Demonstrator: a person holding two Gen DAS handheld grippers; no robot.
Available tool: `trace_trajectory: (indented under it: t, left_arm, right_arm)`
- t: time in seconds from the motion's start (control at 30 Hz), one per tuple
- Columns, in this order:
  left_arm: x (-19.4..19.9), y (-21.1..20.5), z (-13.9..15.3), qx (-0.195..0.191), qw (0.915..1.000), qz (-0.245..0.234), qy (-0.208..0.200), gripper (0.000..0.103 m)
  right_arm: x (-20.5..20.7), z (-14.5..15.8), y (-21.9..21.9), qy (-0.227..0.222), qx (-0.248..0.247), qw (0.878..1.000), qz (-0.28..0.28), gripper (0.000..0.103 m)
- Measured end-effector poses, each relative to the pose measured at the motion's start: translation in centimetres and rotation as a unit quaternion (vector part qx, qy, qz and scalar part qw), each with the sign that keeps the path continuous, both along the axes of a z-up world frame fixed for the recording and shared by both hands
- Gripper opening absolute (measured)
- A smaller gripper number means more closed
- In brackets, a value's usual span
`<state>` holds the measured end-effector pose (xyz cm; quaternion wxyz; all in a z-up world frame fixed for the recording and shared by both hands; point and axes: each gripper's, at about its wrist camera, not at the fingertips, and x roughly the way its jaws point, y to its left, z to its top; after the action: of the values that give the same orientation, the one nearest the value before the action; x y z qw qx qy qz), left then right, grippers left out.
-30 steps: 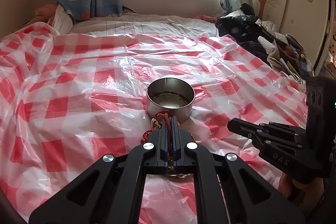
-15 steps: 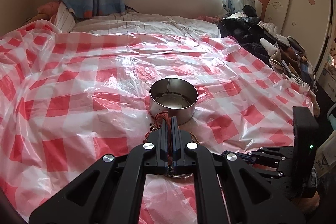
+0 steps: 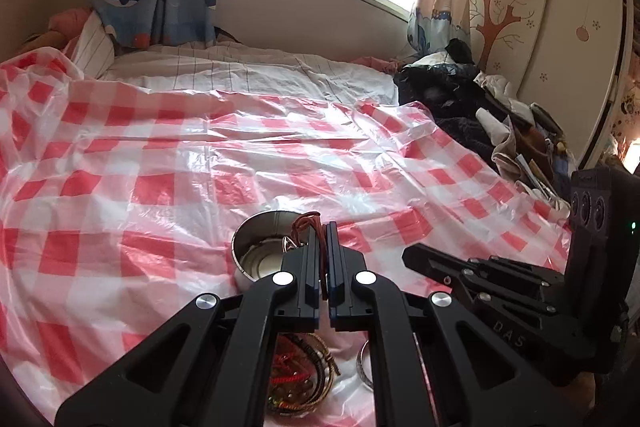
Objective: Organize jewelry
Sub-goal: 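Lower the cord necklace into the silver tin and open the left tool while the right tool regrasps the bangle, then carry the silver bangle into the tin and open the right tool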
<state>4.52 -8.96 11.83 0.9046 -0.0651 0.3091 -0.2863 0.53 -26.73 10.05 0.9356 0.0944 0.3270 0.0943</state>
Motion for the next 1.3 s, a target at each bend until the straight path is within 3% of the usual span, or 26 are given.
trace_trajectory:
  t: [0.13, 0.27, 0.3, 0.33, 0.37, 0.4, 0.5, 0.57, 0.63, 0.67, 0.9, 1.1, 1.2, 1.3]
  left_arm:
    - [3.2, -1.6, -2.4, 0.004, 0.9982, -0.017, 0.057, 0.004]
    - [3.9, -1.6, -4.4, 0.022, 0.9973, -0.005, 0.071, 0.013]
    - [3.9, -1.4, -4.5, 0.022, 0.9973, -0.002, 0.070, 0.017]
    - [3.8, -1.2, -4.6, 0.023, 0.9973, 0.001, 0.070, 0.020]
    - [3.7, -1.1, -4.6, 0.025, 0.9973, 0.003, 0.069, 0.021]
    - [3.6, -0.9, -4.6, 0.025, 0.9973, 0.004, 0.069, 0.023]
    - [3.2, -0.2, -4.3, 0.026, 0.9975, 0.010, 0.065, 0.026]
    - [2.9, 0.5, -4.1, 0.023, 0.9976, 0.015, 0.064, 0.028]
    - [2.6, 1.2, -4.0, 0.022, 0.9976, 0.020, 0.063, 0.029]
    - [2.4, 1.5, -3.9, 0.021, 0.9976, 0.021, 0.063, 0.029]
    - [2.6, 4.1, -4.4, 0.019, 0.9961, 0.051, 0.069, 0.032]
    - [3.2, 5.3, -5.2, 0.017, 0.9950, 0.063, 0.076, 0.036]
    - [3.4, 5.4, -5.8, 0.017, 0.9944, 0.065, 0.082, 0.036]
    - [3.3, 5.4, -5.9, 0.016, 0.9945, 0.064, 0.082, 0.037]
  right_arm:
    - [-0.9, -2.3, -0.6, 0.047, -0.021, 0.999, -0.002, 0.001]
    - [-2.2, -5.7, -1.2, 0.111, -0.037, 0.993, -0.002, 0.001]
    - [-2.2, -6.1, -1.3, 0.121, -0.039, 0.992, -0.004, 0.005]
    - [-2.2, -6.4, -1.3, 0.130, -0.040, 0.991, -0.007, 0.032]
    - [-2.3, -6.3, -1.1, 0.124, -0.047, 0.991, -0.008, 0.046]
    - [-2.4, -6.3, -0.8, 0.121, -0.057, 0.991, -0.007, 0.046]
    - [-2.3, -7.0, -0.4, 0.136, -0.075, 0.988, -0.004, 0.044]
    - [-2.1, -7.8, -0.2, 0.153, -0.078, 0.985, 0.007, 0.020]
    - [-2.2, -8.0, 0.3, 0.152, -0.097, 0.984, 0.012, 0.005]
    - [-2.2, -7.8, 0.6, 0.147, -0.097, 0.984, 0.019, 0.003]
    - [0.2, -3.1, 1.3, 0.047, -0.059, 0.997, 0.008, 0.002]
    - [3.7, 0.7, 1.7, -0.022, 0.011, 1.000, 0.016, 0.000]
    - [4.7, 1.4, 1.9, -0.017, 0.012, 0.999, 0.025, 0.000]
    - [3.8, 0.1, 0.8, 0.016, -0.022, 1.000, 0.011, 0.001]
